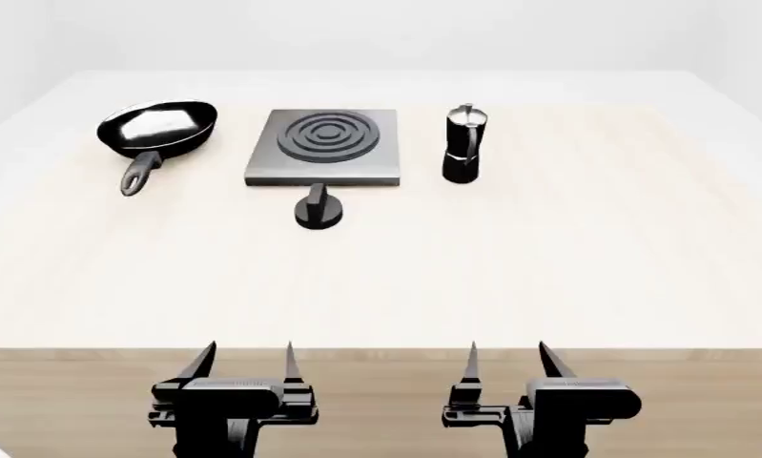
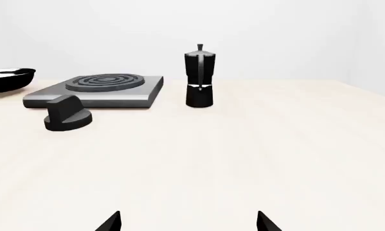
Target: Turn on the stove and put the frying pan on it.
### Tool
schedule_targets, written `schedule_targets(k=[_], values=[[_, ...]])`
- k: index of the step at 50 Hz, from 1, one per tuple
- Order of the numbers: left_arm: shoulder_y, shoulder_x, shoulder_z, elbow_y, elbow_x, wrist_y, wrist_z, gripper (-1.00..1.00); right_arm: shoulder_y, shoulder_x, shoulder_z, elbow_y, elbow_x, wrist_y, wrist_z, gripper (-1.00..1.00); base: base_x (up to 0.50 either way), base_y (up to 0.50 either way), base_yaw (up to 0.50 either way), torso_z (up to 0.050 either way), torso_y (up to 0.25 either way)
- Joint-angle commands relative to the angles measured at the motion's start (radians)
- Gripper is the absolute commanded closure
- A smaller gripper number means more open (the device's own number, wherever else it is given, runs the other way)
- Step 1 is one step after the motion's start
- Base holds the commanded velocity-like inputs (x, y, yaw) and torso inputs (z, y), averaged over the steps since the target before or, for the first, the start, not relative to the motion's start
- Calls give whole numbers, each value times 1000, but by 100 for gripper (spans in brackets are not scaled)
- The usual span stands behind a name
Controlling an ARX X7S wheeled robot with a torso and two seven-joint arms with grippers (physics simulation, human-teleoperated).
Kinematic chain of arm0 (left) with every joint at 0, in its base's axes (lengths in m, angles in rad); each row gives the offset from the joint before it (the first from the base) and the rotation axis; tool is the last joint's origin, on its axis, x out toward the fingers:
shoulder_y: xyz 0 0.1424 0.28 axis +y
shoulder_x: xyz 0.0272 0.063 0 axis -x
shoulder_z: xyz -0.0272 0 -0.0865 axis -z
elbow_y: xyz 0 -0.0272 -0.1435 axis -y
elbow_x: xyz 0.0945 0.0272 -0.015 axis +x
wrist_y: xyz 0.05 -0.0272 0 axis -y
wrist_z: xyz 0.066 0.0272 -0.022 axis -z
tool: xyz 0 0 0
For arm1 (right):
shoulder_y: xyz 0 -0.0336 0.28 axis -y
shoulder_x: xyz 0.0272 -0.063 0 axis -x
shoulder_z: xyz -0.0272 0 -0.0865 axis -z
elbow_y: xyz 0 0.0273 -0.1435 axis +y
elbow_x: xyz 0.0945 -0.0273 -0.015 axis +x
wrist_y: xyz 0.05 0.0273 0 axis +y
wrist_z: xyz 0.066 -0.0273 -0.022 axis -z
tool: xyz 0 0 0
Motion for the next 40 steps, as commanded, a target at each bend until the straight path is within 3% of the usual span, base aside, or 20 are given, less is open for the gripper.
schedule_targets(k=[1,40], values=[[-2,-16,18,3,-19,-8,-16,-100,3,16,-19,6,14,-3,20,-100,0,0,0,0,0],[15,-82,98,23,-101,10,-98,-100,-7,86,-100,1,70,-12,113,-100,0,9,0,0,0]])
